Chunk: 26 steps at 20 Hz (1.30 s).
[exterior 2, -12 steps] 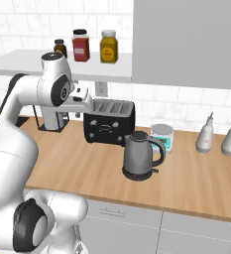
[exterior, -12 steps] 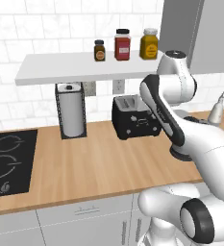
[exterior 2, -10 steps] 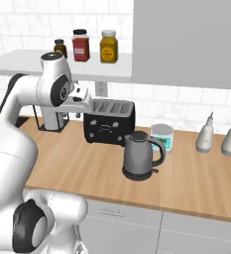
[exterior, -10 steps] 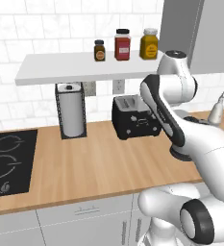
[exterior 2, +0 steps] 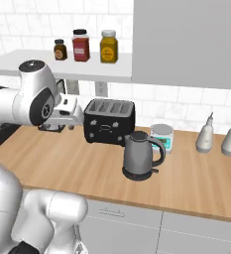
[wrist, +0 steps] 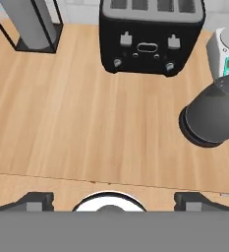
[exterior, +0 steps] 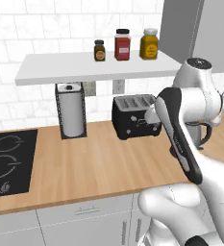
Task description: Navigate to the dishwasher.
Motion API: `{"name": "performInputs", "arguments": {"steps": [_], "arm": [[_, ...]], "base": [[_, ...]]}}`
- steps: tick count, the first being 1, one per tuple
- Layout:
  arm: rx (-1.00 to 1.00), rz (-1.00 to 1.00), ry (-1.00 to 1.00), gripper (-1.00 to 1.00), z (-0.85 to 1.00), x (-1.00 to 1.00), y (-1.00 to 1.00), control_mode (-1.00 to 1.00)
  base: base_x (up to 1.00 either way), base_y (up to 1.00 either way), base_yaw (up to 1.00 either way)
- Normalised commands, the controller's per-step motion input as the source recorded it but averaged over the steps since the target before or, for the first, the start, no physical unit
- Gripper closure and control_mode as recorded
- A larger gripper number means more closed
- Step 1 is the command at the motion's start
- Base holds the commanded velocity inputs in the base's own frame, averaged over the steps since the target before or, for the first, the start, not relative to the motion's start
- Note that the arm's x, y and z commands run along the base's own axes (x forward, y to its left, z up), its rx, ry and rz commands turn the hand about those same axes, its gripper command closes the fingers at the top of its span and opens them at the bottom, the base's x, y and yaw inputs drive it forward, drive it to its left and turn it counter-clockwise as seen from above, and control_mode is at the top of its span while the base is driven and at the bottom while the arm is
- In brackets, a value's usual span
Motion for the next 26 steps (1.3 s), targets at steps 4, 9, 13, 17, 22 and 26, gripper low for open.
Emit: {"name": "performInputs", "arguments": {"steps": [4,9,13,17,22,26], "arm": [[0.1,0.0,-0.14,-1.0,-0.07,-0.54,-0.03,-1.0],[0.07,0.0,-0.14,-1.0,-0.12,-0.57,-0.02,-1.0],[0.0,0.0,0.0,-1.0,0.0,0.0,0.0,1.0],[0.0,0.0,0.0,-1.0,0.0,0.0,0.0,1.0],[0.0,0.0,0.0,-1.0,0.0,0.0,0.0,1.0],[0.0,0.0,0.0,-1.0,0.0,0.0,0.0,1.0]], "base": [[0.0,0.0,0.0],[0.0,0.0,0.0],[-0.91,0.0,0.0],[-0.97,0.12,0.28],[-0.26,0.03,0.7],[0.0,0.0,0.9]]}}
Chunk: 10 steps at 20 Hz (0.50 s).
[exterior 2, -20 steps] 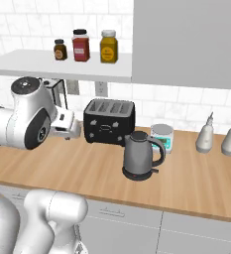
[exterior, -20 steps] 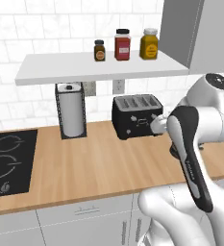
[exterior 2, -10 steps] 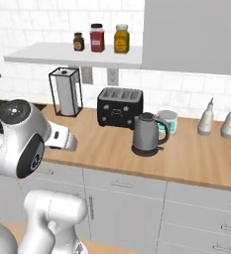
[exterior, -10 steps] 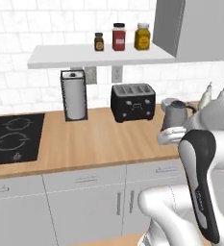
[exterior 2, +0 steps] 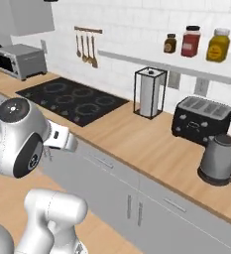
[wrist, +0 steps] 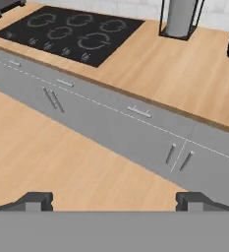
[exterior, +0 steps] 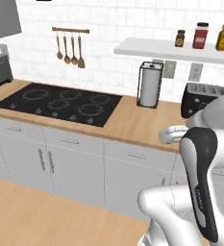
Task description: Navigate to the dishwasher.
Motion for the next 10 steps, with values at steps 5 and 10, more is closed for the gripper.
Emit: {"name": "performInputs", "arguments": {"steps": [5,10], "arm": [[0.0,0.0,0.0,-1.0,0.0,0.0,0.0,1.0],[0.0,0.0,0.0,-1.0,0.0,0.0,0.0,1.0]], "base": [[0.0,0.0,0.96],[0.0,0.0,1.0]]}}
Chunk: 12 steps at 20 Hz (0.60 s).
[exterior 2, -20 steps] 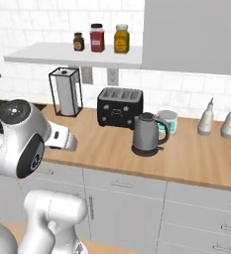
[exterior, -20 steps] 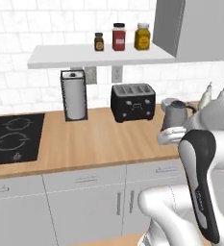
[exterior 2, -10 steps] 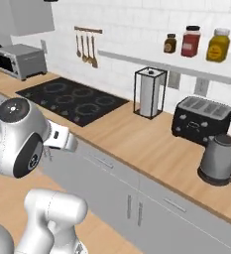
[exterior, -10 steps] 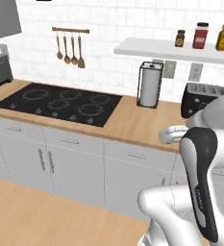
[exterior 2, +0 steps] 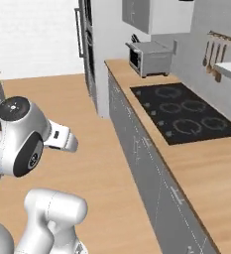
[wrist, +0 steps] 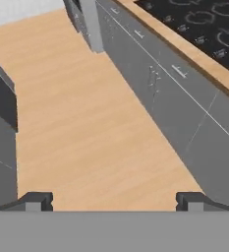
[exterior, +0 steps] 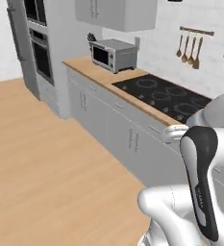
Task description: Navigate to the dishwasher.
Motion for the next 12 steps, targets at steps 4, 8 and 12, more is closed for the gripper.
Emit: {"name": "performInputs", "arguments": {"steps": [4,8,12], "arm": [[0.0,0.0,0.0,-1.0,0.0,0.0,0.0,1.0],[0.0,0.0,0.0,-1.0,0.0,0.0,0.0,1.0],[0.0,0.0,0.0,-1.0,0.0,0.0,0.0,1.0]], "base": [[0.0,-0.02,1.0],[0.0,-0.07,1.0],[0.01,-0.11,1.0]]}}
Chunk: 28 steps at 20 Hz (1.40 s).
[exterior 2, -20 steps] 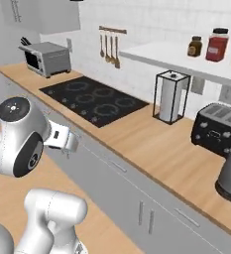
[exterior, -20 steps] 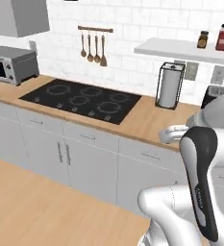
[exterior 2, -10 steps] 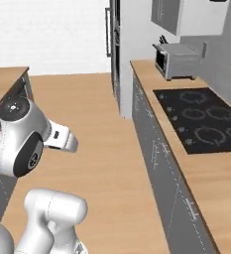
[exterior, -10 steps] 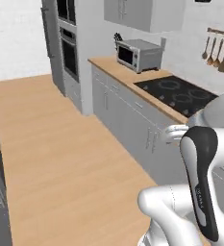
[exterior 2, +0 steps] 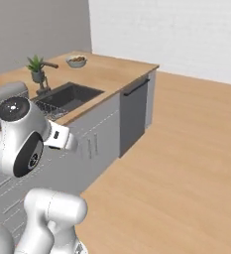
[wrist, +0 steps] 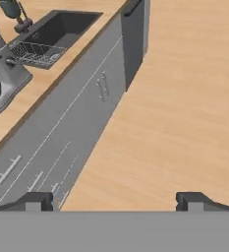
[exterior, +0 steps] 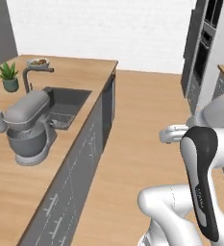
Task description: Navigate to the dishwasher.
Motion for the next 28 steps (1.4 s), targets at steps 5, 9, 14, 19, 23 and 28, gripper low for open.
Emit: {"name": "performInputs", "arguments": {"steps": [5,9,14,19,23,28], "arm": [[0.0,0.0,0.0,-1.0,0.0,0.0,0.0,1.0],[0.0,0.0,0.0,-1.0,0.0,0.0,0.0,1.0],[0.0,0.0,0.0,-1.0,0.0,0.0,0.0,1.0],[0.0,0.0,0.0,-1.0,0.0,0.0,0.0,1.0],[0.0,0.0,0.0,-1.0,0.0,0.0,0.0,1.0],[0.0,0.0,0.0,-1.0,0.0,0.0,0.0,1.0]], "base": [[0.0,-0.1,1.0],[0.06,-0.52,0.84],[0.39,-1.0,0.49],[0.35,-1.0,0.31],[0.19,-1.0,0.3],[0.04,-1.0,0.31]]}}
